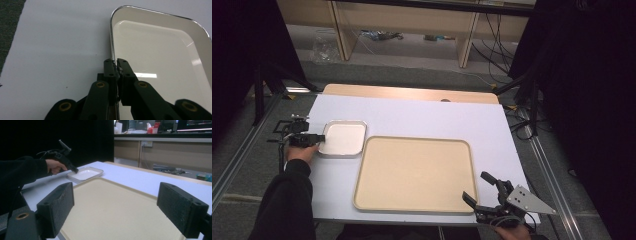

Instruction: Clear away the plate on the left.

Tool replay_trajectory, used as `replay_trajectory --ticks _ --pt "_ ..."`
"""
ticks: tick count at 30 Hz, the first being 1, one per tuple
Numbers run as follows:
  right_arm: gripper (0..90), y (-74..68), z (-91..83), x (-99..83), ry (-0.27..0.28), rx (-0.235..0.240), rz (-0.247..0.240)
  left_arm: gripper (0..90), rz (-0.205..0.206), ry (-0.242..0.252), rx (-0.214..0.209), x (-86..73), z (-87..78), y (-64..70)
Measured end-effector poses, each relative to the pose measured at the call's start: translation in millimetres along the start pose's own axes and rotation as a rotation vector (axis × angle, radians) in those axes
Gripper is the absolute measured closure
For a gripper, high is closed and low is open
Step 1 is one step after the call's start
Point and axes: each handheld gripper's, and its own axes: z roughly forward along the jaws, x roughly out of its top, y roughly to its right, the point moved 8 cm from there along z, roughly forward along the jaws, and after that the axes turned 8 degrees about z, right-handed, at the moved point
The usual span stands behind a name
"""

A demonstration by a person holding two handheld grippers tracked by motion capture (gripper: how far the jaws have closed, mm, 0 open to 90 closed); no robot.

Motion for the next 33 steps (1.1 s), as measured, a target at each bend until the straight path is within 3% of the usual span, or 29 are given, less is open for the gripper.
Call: replay_trajectory --ticks 9,16,24,33 --pt "15.1 -0.2 -1.0 -0.4 -0.011 0.003 0.002 88.4 -0.047 0.073 -0.033 5.4 -4.1 2.7" --pt "15.1 0.4 -1.3 -0.5 -0.011 0.0 0.002 88.5 -0.051 0.094 -0.036 6.9 -7.1 3.2" --pt "15.1 0.2 -2.0 -0.7 -0.017 0.0 0.004 88.5 -0.108 0.154 -0.084 11.9 -17.6 3.6" --pt "15.1 0.0 -1.9 -0.7 -0.017 0.001 0.006 88.5 -0.101 0.168 -0.101 13.7 -24.9 7.8"
